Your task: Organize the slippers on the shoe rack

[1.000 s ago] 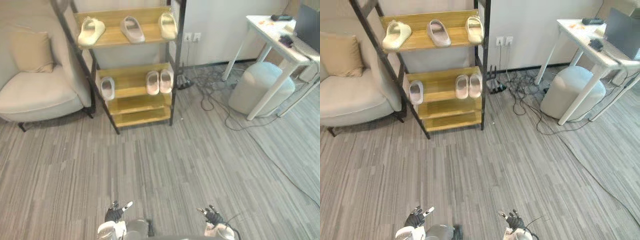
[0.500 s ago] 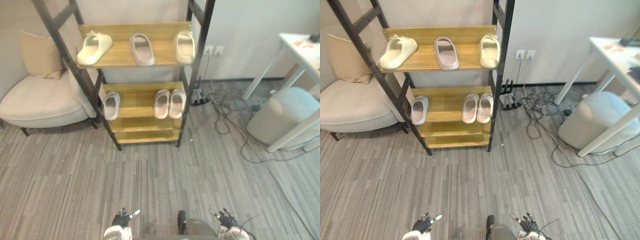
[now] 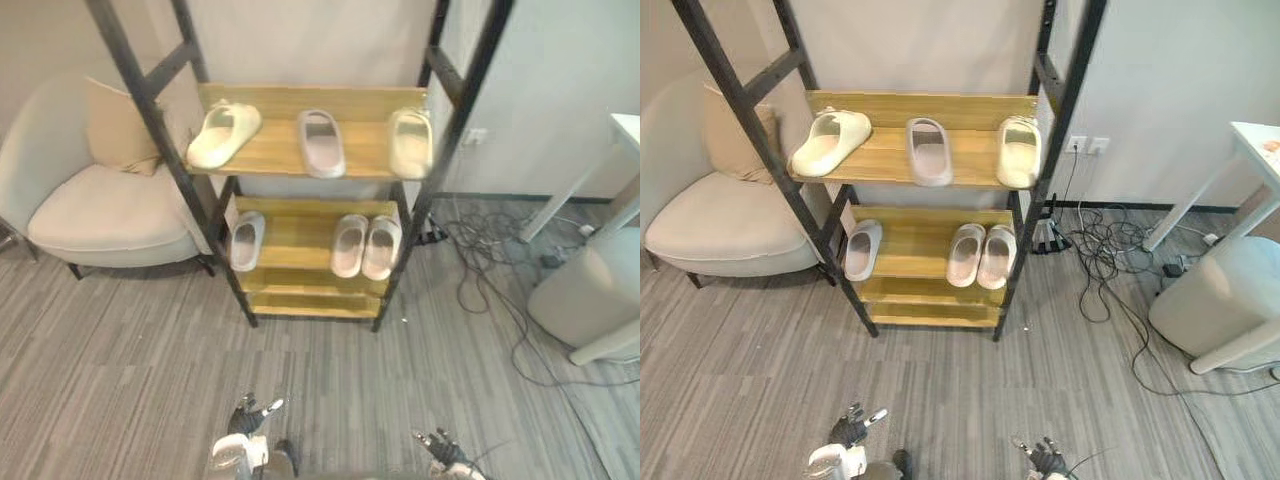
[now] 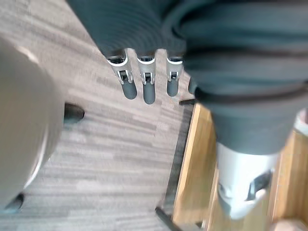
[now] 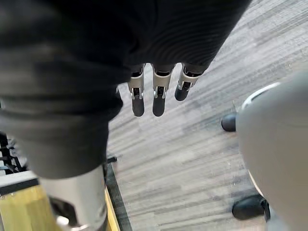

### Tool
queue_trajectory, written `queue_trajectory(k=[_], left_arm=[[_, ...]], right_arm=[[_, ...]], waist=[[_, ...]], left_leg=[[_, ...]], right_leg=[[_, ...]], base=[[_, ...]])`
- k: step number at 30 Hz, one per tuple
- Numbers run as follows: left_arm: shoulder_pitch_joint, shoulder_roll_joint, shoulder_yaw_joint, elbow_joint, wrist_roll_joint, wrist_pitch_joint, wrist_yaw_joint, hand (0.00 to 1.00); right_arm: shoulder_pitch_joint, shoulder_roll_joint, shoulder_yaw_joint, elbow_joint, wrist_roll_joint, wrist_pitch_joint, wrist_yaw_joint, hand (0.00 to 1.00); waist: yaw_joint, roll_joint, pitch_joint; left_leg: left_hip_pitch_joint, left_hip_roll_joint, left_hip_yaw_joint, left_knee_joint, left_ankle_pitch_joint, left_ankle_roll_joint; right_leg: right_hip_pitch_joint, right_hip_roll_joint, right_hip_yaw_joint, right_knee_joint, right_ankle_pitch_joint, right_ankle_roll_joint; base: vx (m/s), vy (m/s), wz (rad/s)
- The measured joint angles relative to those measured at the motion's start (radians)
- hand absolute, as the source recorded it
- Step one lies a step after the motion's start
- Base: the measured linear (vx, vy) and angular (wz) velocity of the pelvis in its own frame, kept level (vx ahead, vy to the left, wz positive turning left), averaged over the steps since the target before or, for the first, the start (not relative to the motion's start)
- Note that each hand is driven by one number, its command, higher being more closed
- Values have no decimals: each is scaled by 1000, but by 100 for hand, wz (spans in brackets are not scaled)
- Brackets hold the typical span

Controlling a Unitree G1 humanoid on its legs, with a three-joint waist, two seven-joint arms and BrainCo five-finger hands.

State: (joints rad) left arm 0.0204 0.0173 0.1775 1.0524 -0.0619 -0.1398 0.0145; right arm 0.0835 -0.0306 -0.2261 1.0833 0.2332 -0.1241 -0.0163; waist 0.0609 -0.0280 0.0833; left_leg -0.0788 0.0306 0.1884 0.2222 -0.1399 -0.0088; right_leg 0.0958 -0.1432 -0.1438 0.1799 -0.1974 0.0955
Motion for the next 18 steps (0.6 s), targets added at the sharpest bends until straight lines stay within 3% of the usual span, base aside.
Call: queue_trajectory(k=[2,4,5,6,7,10,11,12,15,18], left_arm=[[5,-5,-1,2,1,2,-1,0],[13,5,-3,3,1,6,-1,0],[14,18,-11,2,1,11,0,0],[13,23,-12,4,0,16,0,0],[13,23,-12,3,0,16,0,0],[10,17,-11,15,0,16,0,0],[7,22,-21,30,0,16,0,0],[-6,8,-23,63,0,20,-1,0],[1,-23,-7,79,1,17,1,0],[0,-31,0,77,0,15,0,0]], right_arm=[[1,-15,4,-12,-2,-1,4,0],[0,-14,3,-16,-11,-2,6,0],[10,-7,-1,-24,-18,-3,6,0],[18,-3,0,-24,-19,-3,7,0],[18,-1,1,-24,-20,-3,7,0],[14,-3,-2,-20,-21,-8,8,0],[10,-1,-9,-5,-22,-7,8,0],[9,-12,-29,4,-22,-7,12,0],[5,-30,-48,25,-20,-10,13,0],[5,-31,-47,29,-16,-13,11,0]], waist=[[3,23,8],[-5,23,9],[-9,0,7],[-11,-11,3],[-10,-12,3],[-17,1,-5],[-23,0,-11],[-27,37,-17],[-25,80,-20],[-24,79,-17]], left_leg=[[53,-1,26,11,-61,8],[91,-13,25,12,-84,14],[127,-25,25,10,-95,25],[158,-26,19,5,-107,26],[165,-25,17,2,-109,26],[188,-1,-9,-31,-110,22],[183,1,-38,-28,-113,15],[188,27,-65,-27,-122,-2],[212,54,-65,-8,-118,-9],[173,64,-65,137,-115,-14]], right_leg=[[-106,-21,62,298,-23,20],[-198,-38,92,523,-24,20],[-249,-45,103,654,-42,18],[-270,-42,79,669,-59,-2],[-276,-40,69,663,-66,-9],[-302,33,35,451,-84,-26],[-265,79,44,179,21,-66],[-214,116,36,105,83,-99],[-130,141,39,3,91,-101],[-71,140,34,-30,89,-102]], base=[[134,211,-46],[144,172,2],[315,115,27],[245,42,21],[264,-4,21],[333,-105,26],[383,-111,34],[452,-125,30],[330,-108,-4],[166,-49,5]])
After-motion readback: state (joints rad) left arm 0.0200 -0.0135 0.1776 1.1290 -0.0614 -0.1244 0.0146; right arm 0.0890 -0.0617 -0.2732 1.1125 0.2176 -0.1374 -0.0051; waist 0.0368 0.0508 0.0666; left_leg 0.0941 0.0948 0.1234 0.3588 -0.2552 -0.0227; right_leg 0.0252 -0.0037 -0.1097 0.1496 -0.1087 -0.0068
